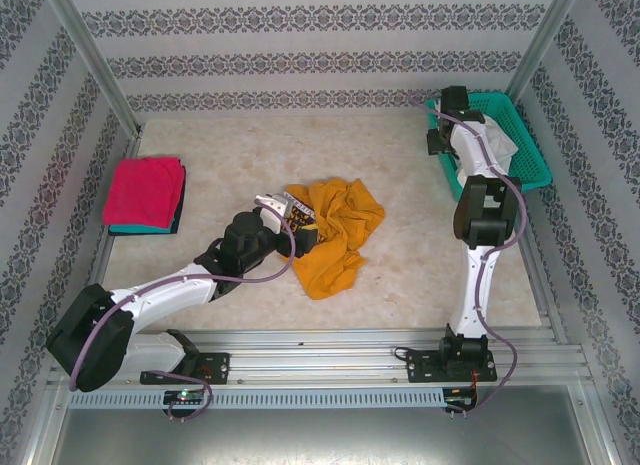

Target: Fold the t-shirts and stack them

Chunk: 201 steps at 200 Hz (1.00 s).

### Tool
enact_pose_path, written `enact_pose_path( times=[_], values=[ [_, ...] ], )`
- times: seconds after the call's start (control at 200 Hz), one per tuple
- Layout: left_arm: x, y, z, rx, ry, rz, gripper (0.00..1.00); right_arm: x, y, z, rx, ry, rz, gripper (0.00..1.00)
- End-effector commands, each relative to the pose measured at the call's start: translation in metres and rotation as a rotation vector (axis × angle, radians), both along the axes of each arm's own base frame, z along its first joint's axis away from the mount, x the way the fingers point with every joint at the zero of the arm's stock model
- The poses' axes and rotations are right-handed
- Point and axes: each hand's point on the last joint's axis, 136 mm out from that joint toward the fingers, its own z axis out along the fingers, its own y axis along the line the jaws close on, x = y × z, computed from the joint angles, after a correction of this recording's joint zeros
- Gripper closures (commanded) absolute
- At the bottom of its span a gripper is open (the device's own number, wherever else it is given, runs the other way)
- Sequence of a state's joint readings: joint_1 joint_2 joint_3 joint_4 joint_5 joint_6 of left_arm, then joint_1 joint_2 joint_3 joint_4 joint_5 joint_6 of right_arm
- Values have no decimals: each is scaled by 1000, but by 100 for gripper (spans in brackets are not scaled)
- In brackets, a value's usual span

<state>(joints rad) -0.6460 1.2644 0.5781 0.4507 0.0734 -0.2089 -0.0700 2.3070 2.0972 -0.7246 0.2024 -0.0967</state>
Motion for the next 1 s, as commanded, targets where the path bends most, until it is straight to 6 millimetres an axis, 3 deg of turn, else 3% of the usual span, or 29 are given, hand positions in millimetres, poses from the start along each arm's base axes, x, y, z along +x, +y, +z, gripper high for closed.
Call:
enact_pose_path(
  times=[0.0,0.05,0.175,0.26,0.485,0.634,0.724,0.844,0.999],
  values=[
    [5,7,-9,8,51,53,0,-8,18,59,68,-151,-3,29],
    [5,15,-17,2,101,105,0,-14,32,82,91,-218,21,23],
    [0,41,-36,-19,223,262,0,-42,66,98,113,-278,75,15],
    [-9,55,-53,-30,319,350,0,-65,102,104,134,-303,143,14],
    [-25,58,-88,-177,471,414,0,-138,227,75,381,-250,359,15],
    [-24,41,-102,-301,573,413,0,-175,290,48,527,-146,427,18],
    [-21,30,-114,-369,636,420,0,-185,308,27,561,-89,424,23],
    [-12,8,-124,-472,696,381,5,-183,314,1,574,-23,389,34],
    [-1,-13,-132,-587,734,340,24,-171,319,-15,587,24,365,52]
  ],
)
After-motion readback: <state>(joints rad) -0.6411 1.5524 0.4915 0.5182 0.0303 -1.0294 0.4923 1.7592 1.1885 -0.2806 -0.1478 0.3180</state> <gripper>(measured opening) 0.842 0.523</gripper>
